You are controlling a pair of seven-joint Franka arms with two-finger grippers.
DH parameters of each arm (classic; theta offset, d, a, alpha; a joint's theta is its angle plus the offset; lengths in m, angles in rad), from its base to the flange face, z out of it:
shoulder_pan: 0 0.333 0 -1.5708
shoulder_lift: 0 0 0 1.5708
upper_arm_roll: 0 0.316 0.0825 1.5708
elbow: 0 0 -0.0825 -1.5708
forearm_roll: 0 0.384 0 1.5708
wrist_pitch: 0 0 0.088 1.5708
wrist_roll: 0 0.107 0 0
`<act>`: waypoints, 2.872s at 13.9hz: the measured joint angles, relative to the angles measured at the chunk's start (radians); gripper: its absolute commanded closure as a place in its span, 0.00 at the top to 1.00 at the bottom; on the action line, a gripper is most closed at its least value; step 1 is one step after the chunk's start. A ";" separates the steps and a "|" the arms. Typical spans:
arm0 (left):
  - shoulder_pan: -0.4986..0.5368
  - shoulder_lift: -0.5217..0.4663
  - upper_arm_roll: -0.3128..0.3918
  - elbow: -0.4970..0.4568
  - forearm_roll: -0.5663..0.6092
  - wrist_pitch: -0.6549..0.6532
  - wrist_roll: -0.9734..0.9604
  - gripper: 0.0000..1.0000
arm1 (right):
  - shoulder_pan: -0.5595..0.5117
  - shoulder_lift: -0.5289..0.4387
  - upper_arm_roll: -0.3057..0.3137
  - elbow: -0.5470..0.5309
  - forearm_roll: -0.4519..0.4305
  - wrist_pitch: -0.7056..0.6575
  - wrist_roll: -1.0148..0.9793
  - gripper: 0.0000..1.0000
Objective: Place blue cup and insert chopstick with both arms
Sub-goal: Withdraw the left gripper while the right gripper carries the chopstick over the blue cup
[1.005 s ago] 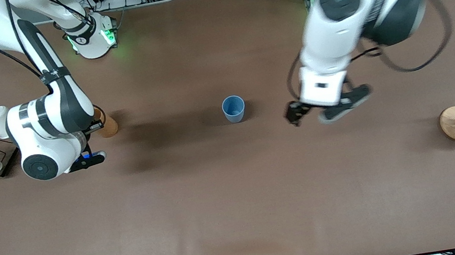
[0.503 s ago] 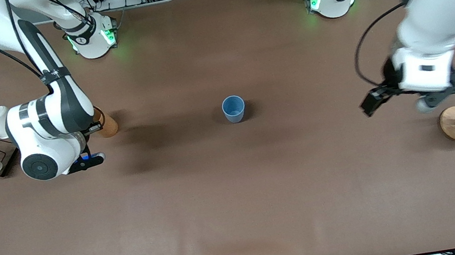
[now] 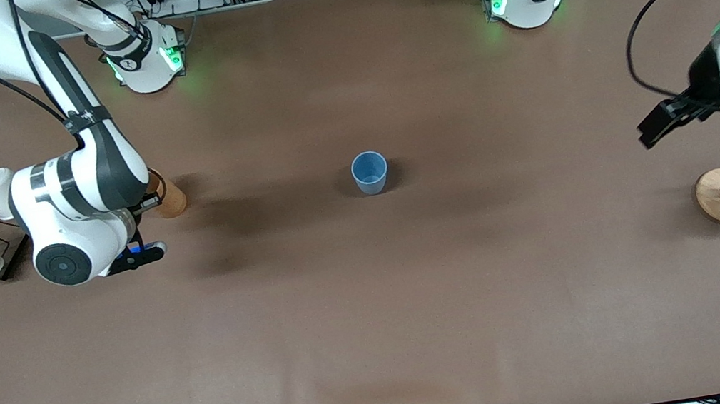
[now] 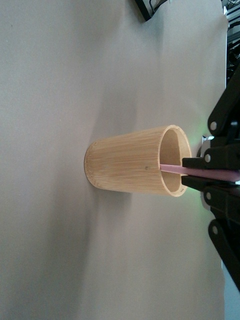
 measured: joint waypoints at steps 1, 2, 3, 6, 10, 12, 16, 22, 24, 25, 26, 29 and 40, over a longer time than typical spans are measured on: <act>-0.009 -0.012 0.029 0.000 -0.013 -0.013 0.037 1.00 | 0.000 -0.001 0.000 0.001 0.000 -0.007 0.000 0.00; -0.027 -0.025 0.065 -0.001 -0.019 -0.029 0.065 1.00 | 0.000 -0.004 0.000 0.005 0.000 -0.017 0.000 0.00; -0.057 -0.038 0.109 -0.003 -0.023 -0.046 0.082 1.00 | 0.000 -0.011 0.000 0.010 0.000 -0.028 0.000 0.00; -0.109 -0.071 0.189 -0.032 -0.058 -0.067 0.136 1.00 | 0.000 -0.066 -0.001 0.018 0.000 -0.052 0.000 0.00; -0.111 -0.075 0.192 -0.047 -0.070 -0.067 0.153 1.00 | 0.000 -0.143 -0.002 0.047 0.000 -0.098 -0.001 0.00; -0.114 -0.075 0.188 -0.047 -0.070 -0.067 0.157 1.00 | 0.000 -0.188 -0.002 0.078 -0.001 -0.133 -0.002 0.00; -0.119 -0.076 0.181 -0.047 -0.070 -0.067 0.166 1.00 | 0.000 -0.277 0.001 0.143 0.001 -0.149 -0.049 0.00; -0.126 -0.076 0.179 -0.047 -0.070 -0.066 0.166 1.00 | 0.116 -0.254 0.037 0.164 0.031 0.074 -0.099 0.00; -0.125 -0.076 0.180 -0.047 -0.070 -0.066 0.166 1.00 | 0.184 -0.221 0.038 0.164 0.067 0.133 -0.099 0.00; -0.124 -0.076 0.180 -0.047 -0.070 -0.066 0.166 1.00 | 0.220 -0.203 0.039 0.165 0.075 0.166 -0.099 0.00; -0.124 -0.076 0.181 -0.047 -0.070 -0.066 0.166 1.00 | 0.263 -0.185 0.039 0.166 0.081 0.199 -0.099 0.00; -0.124 -0.076 0.181 -0.046 -0.070 -0.066 0.166 1.00 | 0.410 -0.128 0.040 0.213 0.081 0.237 -0.056 0.00; -0.123 -0.076 0.182 -0.047 -0.070 -0.066 0.167 1.00 | 0.611 -0.009 0.039 0.350 0.082 0.320 0.171 0.00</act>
